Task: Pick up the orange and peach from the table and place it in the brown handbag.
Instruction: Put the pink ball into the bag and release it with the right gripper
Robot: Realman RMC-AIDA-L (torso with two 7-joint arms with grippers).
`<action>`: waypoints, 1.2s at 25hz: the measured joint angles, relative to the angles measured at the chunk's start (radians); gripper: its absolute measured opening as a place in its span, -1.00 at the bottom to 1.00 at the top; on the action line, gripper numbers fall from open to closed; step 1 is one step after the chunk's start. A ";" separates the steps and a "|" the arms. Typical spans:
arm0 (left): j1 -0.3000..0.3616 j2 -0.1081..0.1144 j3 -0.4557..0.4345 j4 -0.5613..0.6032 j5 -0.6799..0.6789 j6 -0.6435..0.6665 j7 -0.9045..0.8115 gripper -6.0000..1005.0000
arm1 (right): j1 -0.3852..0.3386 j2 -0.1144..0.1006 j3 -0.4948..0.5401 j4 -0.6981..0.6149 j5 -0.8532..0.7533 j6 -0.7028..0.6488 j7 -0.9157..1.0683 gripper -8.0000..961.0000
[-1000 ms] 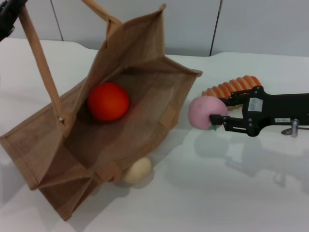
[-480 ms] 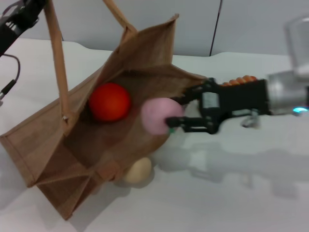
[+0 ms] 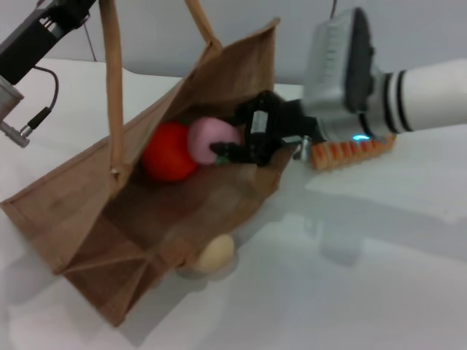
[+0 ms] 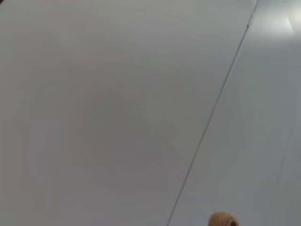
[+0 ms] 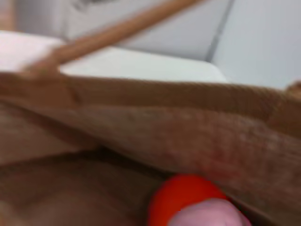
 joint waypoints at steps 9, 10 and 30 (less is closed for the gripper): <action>0.005 0.001 -0.008 0.000 -0.007 -0.020 -0.002 -0.75 | 0.008 0.002 0.276 0.132 0.000 0.245 -0.263 -0.09; 0.009 0.001 -0.012 0.000 -0.009 -0.020 -0.002 -0.75 | -0.002 0.001 0.311 0.139 0.000 0.235 -0.311 -0.08; 0.049 0.001 -0.015 0.000 -0.051 0.011 0.009 -0.62 | -0.260 -0.016 0.580 0.070 -0.001 -0.192 -0.544 0.65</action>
